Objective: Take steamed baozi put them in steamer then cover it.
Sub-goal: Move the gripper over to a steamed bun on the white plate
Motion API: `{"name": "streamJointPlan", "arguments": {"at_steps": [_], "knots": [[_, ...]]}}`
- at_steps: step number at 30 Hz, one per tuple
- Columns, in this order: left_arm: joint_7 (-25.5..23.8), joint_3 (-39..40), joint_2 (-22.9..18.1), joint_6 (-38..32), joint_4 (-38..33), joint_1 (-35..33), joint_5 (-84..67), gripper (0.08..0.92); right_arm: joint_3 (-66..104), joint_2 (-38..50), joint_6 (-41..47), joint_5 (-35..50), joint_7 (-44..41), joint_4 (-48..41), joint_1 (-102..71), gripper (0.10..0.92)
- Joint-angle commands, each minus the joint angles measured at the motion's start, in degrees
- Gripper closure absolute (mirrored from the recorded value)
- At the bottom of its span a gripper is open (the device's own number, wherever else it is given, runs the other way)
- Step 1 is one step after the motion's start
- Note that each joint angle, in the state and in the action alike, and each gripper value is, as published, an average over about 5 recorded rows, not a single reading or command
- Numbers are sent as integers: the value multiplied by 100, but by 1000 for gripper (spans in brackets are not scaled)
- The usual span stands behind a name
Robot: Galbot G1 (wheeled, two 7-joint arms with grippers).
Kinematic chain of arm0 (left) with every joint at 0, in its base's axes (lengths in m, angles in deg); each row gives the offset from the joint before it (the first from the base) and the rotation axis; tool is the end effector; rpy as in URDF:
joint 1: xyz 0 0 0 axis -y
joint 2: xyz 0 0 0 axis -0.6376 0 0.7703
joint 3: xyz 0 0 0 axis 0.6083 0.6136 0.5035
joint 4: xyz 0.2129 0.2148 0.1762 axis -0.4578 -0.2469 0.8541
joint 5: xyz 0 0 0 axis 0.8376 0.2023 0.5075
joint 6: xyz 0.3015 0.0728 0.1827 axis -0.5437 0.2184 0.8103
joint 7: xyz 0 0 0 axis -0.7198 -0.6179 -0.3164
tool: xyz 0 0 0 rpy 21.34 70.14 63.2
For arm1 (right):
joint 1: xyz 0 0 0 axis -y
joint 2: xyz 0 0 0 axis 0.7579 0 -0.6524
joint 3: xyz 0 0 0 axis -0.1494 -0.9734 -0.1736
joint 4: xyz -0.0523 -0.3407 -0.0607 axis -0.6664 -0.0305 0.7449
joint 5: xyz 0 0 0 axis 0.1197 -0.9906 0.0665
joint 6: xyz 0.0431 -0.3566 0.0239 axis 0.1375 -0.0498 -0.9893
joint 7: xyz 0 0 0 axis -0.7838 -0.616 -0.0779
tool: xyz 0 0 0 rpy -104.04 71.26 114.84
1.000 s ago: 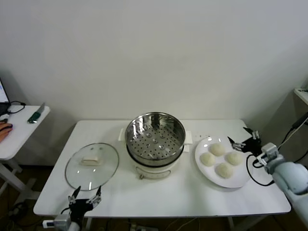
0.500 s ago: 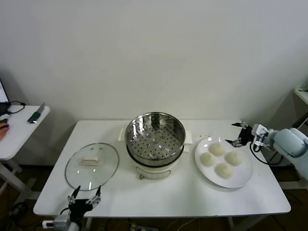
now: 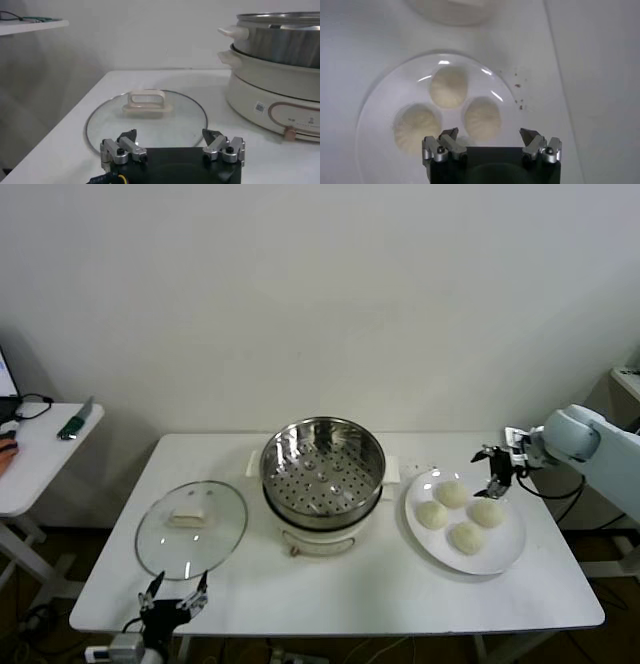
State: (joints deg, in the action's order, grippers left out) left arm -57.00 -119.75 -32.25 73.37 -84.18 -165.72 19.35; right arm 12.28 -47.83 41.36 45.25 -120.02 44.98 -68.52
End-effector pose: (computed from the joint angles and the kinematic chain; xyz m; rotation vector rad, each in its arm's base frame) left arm 0.1409 0.0880 -0.3639 0.0700 -2.7187 -0.0086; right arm 0.5298 -0.2239 -0.1569 1.1271 -1.6359 1.2365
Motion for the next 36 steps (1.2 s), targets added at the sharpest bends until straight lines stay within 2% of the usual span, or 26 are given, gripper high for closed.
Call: {"name": "streamJointPlan", "arguments": {"at_steps": [1,9,29,36], "knots": [[3,-2,-87,-35,-13,-40,3,177,-1332,-1137,-154,-113,-757,-1280,1069,203],[24,3,-142,-84,2,-127,-41,177,-1036,-1752,-230,-319,-839,-2039,679,203],[30,-33,-209,-118,74,-128,-89,177,-257,-2541,-749,-1186,-898,-3465,-99,203],[31,-30,-211,-123,86,-115,-107,177,-141,-2648,-807,-1309,-889,-3652,-149,203]]}}
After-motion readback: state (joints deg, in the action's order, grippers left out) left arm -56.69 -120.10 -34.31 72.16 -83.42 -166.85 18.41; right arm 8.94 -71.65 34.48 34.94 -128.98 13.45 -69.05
